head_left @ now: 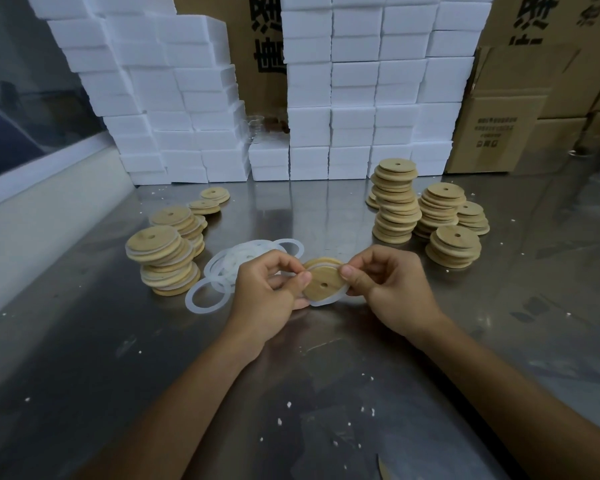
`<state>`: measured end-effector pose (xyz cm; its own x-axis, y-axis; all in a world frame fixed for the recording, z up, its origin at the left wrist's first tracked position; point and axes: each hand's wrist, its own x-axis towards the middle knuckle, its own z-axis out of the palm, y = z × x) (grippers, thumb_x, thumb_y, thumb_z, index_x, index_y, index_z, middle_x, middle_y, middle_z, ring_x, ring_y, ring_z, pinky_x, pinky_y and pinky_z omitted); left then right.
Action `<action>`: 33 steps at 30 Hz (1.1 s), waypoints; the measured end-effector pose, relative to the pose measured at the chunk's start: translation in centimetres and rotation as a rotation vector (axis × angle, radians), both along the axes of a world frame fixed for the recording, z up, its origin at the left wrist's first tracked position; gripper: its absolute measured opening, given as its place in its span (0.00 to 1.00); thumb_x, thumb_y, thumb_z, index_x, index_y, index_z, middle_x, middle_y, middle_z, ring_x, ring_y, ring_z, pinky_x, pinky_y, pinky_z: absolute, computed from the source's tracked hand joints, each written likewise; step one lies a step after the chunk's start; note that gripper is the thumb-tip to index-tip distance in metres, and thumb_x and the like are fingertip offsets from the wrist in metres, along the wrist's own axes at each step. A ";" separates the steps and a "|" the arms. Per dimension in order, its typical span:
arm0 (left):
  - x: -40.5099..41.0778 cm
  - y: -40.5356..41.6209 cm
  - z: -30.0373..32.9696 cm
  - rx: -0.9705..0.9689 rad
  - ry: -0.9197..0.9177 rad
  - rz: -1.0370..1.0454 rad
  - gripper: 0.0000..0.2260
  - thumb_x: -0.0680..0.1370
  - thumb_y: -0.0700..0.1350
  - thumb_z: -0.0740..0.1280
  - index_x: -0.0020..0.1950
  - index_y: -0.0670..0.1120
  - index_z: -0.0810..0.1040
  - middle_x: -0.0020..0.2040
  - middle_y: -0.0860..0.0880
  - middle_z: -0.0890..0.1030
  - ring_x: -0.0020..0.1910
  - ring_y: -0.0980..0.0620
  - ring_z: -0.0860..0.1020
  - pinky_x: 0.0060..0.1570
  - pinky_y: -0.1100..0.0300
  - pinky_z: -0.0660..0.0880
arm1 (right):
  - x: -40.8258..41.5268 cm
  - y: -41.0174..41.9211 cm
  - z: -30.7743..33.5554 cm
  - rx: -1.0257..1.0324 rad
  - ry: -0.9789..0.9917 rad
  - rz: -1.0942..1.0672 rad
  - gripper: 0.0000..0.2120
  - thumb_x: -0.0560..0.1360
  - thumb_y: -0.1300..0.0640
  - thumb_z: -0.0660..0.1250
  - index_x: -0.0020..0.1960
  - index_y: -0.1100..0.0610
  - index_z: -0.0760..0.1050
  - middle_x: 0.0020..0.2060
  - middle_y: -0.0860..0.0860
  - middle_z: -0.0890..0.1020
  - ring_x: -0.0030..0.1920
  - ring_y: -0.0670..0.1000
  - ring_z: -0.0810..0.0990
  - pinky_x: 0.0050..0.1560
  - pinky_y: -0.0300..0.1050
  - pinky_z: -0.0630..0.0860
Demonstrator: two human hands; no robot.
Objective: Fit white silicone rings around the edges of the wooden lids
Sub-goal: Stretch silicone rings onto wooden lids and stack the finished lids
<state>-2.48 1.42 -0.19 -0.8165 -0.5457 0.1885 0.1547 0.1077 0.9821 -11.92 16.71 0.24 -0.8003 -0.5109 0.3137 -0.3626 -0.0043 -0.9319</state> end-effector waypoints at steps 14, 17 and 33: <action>-0.3 0.4 0.1 0.196 -0.051 0.016 0.08 0.75 0.31 0.70 0.39 0.40 0.77 0.48 0.41 0.80 0.45 0.45 0.85 0.41 0.49 0.82 | -0.5 0.4 -0.1 -0.142 -0.249 0.076 0.05 0.74 0.72 0.68 0.39 0.67 0.77 0.28 0.51 0.83 0.30 0.43 0.81 0.37 0.35 0.80; -0.1 0.3 0.3 0.227 -0.065 0.027 0.07 0.76 0.32 0.69 0.39 0.40 0.77 0.53 0.35 0.79 0.47 0.44 0.84 0.43 0.46 0.82 | -0.3 0.2 -0.1 -0.154 -0.215 0.065 0.04 0.74 0.70 0.69 0.40 0.67 0.78 0.29 0.50 0.83 0.32 0.44 0.82 0.38 0.36 0.81; 0.0 0.2 -0.1 -0.167 0.059 0.058 0.08 0.74 0.38 0.73 0.43 0.49 0.76 0.45 0.46 0.84 0.45 0.46 0.85 0.45 0.42 0.82 | 0.7 0.0 -0.2 0.064 0.264 -0.058 0.03 0.74 0.63 0.73 0.43 0.60 0.79 0.36 0.48 0.83 0.37 0.46 0.81 0.39 0.51 0.81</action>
<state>-2.44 1.61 -0.28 -0.7692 -0.5489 0.3271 0.2006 0.2786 0.9392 -11.24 16.69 0.01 -0.7239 -0.4919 0.4838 -0.5907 0.0795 -0.8030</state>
